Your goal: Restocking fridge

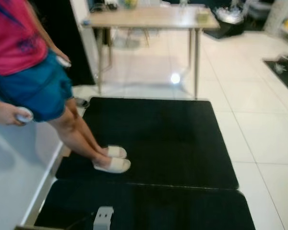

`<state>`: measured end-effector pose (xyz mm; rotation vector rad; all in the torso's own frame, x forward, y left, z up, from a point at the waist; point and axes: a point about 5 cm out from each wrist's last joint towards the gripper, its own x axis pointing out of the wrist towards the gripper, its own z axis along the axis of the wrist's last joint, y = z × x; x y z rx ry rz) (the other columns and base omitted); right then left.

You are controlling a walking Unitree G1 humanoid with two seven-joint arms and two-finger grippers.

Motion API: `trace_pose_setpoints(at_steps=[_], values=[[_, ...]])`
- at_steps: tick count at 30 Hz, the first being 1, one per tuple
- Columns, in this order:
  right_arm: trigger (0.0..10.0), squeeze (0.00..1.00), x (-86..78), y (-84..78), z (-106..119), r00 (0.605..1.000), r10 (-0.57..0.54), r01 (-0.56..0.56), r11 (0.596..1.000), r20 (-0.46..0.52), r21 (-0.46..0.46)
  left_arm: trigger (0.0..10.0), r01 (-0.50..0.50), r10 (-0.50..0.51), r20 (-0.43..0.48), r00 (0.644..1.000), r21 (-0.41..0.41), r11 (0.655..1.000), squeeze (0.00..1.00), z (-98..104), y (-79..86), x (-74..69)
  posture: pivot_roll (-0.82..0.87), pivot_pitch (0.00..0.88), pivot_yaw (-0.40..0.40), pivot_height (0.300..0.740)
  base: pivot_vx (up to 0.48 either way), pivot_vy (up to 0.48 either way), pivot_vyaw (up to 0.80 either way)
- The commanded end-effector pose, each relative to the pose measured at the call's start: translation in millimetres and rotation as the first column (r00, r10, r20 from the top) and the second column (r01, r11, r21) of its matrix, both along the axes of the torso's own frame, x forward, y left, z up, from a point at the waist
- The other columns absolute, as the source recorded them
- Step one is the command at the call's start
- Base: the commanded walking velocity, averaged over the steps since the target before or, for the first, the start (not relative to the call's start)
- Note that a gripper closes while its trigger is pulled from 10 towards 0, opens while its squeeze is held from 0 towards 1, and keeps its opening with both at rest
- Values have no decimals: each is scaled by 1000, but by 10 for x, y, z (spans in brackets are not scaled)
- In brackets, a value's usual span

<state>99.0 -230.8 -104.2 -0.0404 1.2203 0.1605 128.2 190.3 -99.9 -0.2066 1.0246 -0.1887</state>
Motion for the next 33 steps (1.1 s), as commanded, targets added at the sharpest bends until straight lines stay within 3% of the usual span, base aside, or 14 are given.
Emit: trace_pose_setpoints(at_steps=[1,5,33], values=[[10000,0,-44,55,-23,1000,-10,10,1000,-13,16,10000,19,-19,-3,1000,-4,1000,0,-2,-26,3,-17,0,-6,740,319,0,0],[10000,0,-61,68,-31,1000,-6,7,1000,-23,16,10000,20,-20,-4,1000,-4,1000,0,-3,-21,-3,-16,0,-4,740,319,0,0],[10000,0,-101,58,-44,998,-16,16,1000,-54,0,10000,20,-20,-5,1000,-3,1000,0,-4,-20,-8,-14,0,-7,740,325,0,-775]])
